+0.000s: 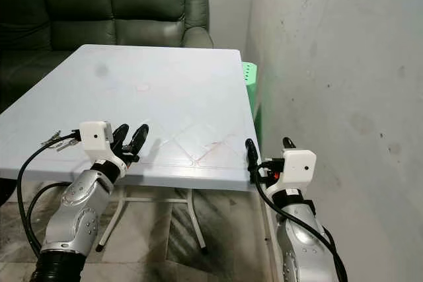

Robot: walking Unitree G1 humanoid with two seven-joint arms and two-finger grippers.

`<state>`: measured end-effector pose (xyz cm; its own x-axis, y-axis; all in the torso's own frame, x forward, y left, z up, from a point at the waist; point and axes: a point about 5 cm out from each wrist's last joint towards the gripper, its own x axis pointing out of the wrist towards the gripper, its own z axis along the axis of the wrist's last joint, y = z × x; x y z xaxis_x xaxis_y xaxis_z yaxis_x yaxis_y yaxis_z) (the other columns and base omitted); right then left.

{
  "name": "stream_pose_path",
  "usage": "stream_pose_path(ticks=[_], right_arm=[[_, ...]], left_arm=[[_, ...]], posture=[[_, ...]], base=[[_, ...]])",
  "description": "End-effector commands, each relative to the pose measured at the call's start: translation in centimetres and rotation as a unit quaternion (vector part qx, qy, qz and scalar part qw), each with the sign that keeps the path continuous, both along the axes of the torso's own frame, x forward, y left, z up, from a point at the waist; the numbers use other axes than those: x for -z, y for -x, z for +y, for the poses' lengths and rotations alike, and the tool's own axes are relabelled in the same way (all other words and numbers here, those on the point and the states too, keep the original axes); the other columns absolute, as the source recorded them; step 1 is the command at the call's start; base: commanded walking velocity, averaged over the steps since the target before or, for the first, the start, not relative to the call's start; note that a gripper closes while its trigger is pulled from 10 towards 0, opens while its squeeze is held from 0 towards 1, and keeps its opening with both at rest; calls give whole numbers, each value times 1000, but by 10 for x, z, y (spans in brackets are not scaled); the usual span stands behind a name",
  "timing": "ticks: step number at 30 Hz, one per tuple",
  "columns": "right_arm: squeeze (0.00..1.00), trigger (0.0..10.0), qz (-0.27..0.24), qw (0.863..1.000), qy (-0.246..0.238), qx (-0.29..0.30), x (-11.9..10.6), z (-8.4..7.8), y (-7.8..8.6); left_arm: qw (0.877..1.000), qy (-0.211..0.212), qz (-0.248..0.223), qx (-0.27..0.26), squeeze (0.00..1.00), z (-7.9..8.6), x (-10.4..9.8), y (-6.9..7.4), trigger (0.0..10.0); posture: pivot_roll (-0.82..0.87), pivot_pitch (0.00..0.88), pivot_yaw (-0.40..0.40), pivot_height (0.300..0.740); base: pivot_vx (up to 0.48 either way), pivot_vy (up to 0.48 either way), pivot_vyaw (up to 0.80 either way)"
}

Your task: Hang keys on a hook

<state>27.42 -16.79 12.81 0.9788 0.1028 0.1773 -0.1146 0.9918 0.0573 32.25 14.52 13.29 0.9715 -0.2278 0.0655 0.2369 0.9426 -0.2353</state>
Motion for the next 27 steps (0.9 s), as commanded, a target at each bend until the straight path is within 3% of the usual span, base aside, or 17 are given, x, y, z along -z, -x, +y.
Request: stream_pose_path(ticks=[1, 27], right_arm=[[0, 10000, -13, 1000, 4, 0, -5, 3, -2], [0, 10000, -17, 1000, 10, 3, -9, 3, -3]], left_arm=[[1000, 4, 3, -6, 0, 4, 0, -1, 10000], [1000, 13, -1, -11, 0, 7, -1, 1, 10000]], posture=[[-4, 0, -20, 740], [4, 0, -25, 740]], base=[[0, 352, 0], [0, 422, 0]])
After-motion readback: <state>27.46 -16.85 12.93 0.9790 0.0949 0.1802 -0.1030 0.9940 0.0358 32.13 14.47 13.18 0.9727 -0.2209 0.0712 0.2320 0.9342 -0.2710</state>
